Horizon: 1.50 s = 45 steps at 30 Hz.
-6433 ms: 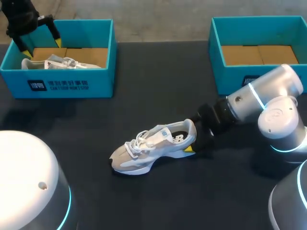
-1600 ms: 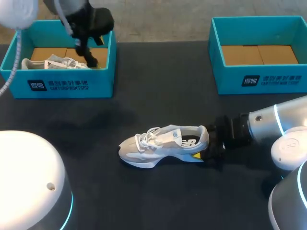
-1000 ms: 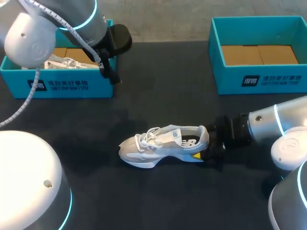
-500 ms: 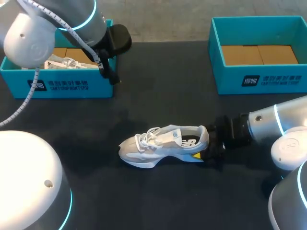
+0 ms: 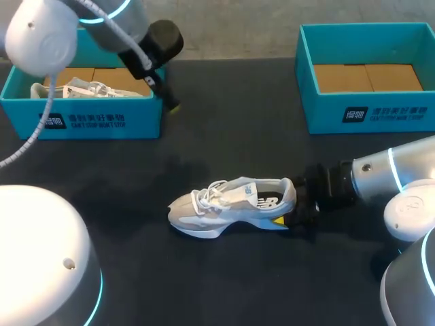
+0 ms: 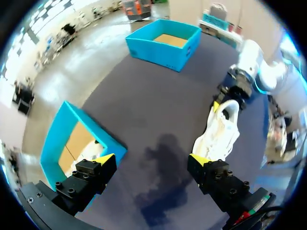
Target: Take the shoe out of the shoebox, open the shoe tongue, remove and reinsert the insole, then place the shoe into the shoebox
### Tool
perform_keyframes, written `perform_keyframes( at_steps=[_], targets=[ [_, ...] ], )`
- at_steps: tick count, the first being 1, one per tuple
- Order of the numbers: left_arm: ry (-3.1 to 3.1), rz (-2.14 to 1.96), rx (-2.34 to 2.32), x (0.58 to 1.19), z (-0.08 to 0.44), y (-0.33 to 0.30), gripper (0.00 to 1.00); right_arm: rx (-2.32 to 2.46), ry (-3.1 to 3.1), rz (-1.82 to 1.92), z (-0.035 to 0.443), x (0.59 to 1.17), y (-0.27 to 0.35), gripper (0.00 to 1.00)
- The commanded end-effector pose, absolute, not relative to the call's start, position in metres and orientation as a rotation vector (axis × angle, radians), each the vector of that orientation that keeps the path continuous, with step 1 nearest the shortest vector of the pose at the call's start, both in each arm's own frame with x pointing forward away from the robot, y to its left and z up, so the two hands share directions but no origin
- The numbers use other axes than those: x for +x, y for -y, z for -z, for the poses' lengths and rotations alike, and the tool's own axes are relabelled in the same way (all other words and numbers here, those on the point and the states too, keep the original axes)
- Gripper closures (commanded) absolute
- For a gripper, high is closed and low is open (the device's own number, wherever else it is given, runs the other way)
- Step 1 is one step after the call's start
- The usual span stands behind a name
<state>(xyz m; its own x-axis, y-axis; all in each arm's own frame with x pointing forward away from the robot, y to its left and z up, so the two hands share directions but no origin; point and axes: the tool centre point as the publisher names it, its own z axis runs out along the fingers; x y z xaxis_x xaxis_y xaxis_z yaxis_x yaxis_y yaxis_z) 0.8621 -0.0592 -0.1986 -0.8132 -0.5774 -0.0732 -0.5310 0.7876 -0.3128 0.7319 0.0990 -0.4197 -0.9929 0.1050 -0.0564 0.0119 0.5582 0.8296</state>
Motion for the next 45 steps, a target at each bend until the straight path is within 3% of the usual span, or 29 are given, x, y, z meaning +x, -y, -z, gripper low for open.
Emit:
perform_keyframes(
  at_steps=[1,32,45],
  targets=[
    [-2.812,0.324,-1.181,0.867,0.195,0.073,0.0,0.103,-2.688,-1.42,0.421,0.732,-0.103,1.0],
    [-2.526,0.346,-1.888,0.762,0.24,0.161,0.0,0.103,-2.688,-1.42,0.421,0.732,-0.103,1.0],
    [-2.526,0.346,-1.888,0.762,0.24,0.161,0.0,0.103,-2.688,-1.42,0.421,0.732,-0.103,1.0]
  ],
)
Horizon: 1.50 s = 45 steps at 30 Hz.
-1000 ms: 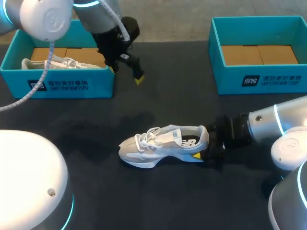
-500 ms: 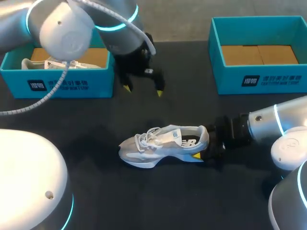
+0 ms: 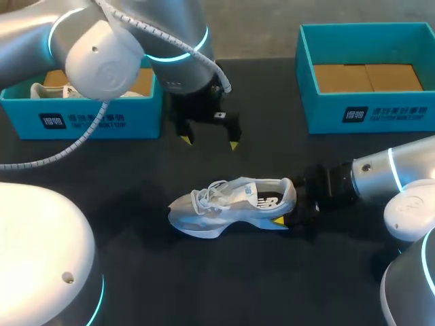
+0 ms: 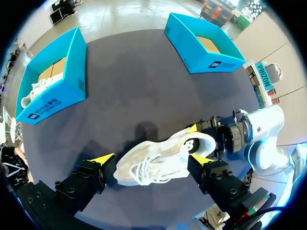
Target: Take the shoe out of the shoebox, open the shoe tongue, remove and reinsert the insole, then place the shoe into the shoebox
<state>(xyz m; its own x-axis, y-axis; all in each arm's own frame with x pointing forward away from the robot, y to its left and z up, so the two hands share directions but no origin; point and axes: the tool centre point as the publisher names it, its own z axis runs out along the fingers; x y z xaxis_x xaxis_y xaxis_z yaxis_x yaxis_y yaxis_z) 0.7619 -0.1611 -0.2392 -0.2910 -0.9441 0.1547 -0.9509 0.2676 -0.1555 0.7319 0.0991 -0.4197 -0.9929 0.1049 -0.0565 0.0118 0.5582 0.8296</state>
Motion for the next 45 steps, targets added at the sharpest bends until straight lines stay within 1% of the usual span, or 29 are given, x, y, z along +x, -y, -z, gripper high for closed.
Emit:
perform_keyframes(
  at_steps=[1,8,20,30,45],
  targets=[
    [2.477,-0.339,1.851,0.762,0.24,0.161,0.0,0.103,-2.688,-1.42,0.421,0.732,-0.103,1.0],
    [2.439,-0.221,1.861,0.761,0.246,0.168,0.0,0.103,-2.688,-1.42,0.421,0.732,-0.103,1.0],
    [2.404,-0.095,1.888,0.74,0.277,0.188,0.0,0.103,-2.688,-1.42,0.421,0.732,-0.103,1.0],
    [2.397,-0.03,1.88,0.726,0.298,0.209,0.0,0.103,-2.688,-1.42,0.421,0.732,-0.103,1.0],
    [2.462,0.036,1.846,0.72,0.325,0.234,0.0,0.103,-2.688,-1.42,0.421,0.732,-0.103,1.0]
  ],
)
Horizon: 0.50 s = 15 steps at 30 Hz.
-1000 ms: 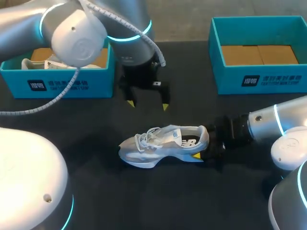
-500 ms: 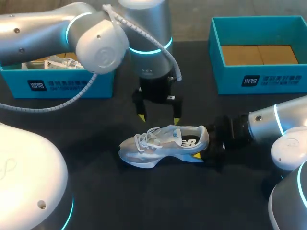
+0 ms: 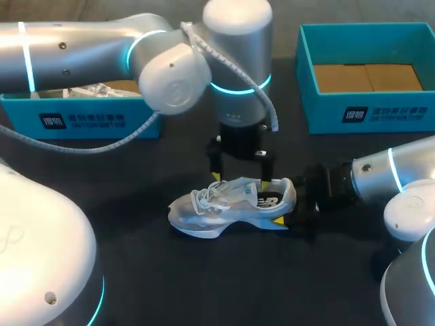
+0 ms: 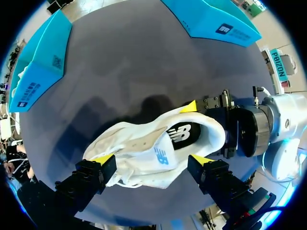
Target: Take the shoe out of the shoebox, open the shoe tongue, remove and reinsert the insole, then place the shoe into the shoebox
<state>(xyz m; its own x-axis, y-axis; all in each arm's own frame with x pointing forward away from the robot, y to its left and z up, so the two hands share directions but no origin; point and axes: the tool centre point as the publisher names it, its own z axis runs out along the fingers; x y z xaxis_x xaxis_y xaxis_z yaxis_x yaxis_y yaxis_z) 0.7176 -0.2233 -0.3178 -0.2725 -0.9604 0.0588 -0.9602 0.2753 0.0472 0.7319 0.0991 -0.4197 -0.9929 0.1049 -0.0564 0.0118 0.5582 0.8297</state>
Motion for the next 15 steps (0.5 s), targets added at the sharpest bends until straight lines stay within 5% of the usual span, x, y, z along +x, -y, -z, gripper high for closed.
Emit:
perform_keyframes(
  at_steps=[1,15],
  targets=[
    [2.463,0.039,1.844,0.72,0.326,0.235,0.0,0.103,-2.688,-1.42,0.421,0.732,-0.103,1.0],
    [2.496,0.114,1.868,0.72,0.346,0.234,0.0,0.103,-2.688,-1.42,0.421,0.732,-0.103,1.0]
  ],
)
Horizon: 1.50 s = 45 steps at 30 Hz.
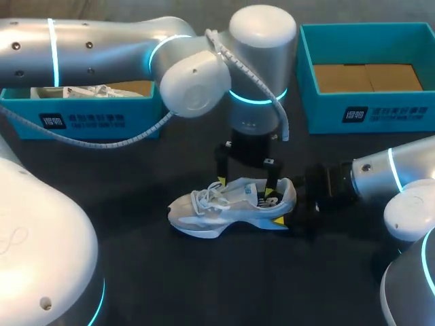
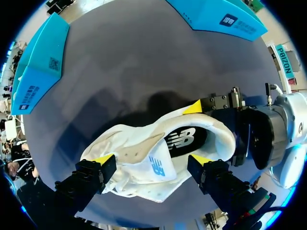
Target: Take the shoe out of the shoebox, open the shoe tongue, remove and reinsert the insole, then place the shoe into the shoebox
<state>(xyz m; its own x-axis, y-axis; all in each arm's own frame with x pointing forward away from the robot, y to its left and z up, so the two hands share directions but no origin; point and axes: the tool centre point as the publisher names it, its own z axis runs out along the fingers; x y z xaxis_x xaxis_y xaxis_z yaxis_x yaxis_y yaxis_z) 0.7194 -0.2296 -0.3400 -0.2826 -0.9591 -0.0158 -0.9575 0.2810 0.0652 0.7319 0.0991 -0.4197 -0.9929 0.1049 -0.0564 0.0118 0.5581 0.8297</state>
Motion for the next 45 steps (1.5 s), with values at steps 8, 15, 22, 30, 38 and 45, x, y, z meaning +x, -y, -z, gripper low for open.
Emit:
perform_keyframes(
  at_steps=[8,15,22,30,38,45],
  targets=[
    [2.492,0.15,1.882,0.72,0.357,0.231,0.0,0.103,-2.688,-1.42,0.421,0.732,-0.103,1.0],
    [2.544,0.193,1.915,0.72,0.355,0.227,0.0,0.103,-2.688,-1.42,0.421,0.732,-0.103,1.0],
    [2.581,0.235,1.925,0.722,0.362,0.222,0.0,0.103,-2.688,-1.42,0.421,0.732,-0.103,1.0],
    [2.579,0.295,1.965,0.723,0.37,0.217,0.0,0.103,-2.688,-1.42,0.421,0.732,-0.103,1.0],
    [2.565,0.328,2.008,0.719,0.368,0.203,0.0,0.103,-2.688,-1.42,0.421,0.732,-0.103,1.0],
    [2.515,0.347,2.069,0.716,0.357,0.192,0.0,0.103,-2.688,-1.42,0.421,0.732,-0.103,1.0]
  ],
)
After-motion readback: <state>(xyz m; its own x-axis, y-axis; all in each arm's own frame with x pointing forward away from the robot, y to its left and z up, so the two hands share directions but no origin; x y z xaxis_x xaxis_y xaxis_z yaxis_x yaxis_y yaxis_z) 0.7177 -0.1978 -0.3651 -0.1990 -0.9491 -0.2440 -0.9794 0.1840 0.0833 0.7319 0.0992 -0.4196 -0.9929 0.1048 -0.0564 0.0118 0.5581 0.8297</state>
